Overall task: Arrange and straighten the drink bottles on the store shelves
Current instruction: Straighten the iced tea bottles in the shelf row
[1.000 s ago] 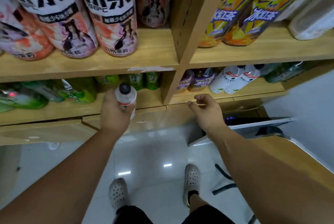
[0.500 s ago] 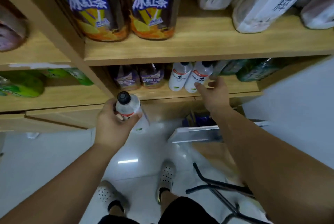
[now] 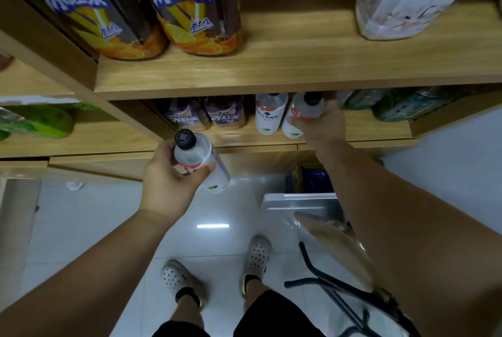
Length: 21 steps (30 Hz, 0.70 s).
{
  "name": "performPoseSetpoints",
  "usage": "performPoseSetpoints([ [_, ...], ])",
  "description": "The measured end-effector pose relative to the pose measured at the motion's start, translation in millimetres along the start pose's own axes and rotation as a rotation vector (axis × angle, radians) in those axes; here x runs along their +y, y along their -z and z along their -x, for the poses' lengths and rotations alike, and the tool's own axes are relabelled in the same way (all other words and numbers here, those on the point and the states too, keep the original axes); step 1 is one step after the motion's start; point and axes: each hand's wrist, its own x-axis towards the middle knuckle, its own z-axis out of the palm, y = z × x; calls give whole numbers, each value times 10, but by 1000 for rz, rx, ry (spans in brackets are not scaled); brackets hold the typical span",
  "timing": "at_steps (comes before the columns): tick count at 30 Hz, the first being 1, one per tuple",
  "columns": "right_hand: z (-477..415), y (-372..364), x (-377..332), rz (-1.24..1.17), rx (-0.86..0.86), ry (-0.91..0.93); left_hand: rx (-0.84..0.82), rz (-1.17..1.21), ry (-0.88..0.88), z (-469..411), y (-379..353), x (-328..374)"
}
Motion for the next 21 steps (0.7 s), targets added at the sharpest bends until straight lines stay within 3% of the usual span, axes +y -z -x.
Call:
performPoseSetpoints([
  [8,417,238,-2,117,-103,166,4,41,46,341,174,98],
  [21,1899,16,-847,-44,-165,183,32,192,76,692,1438,-77],
])
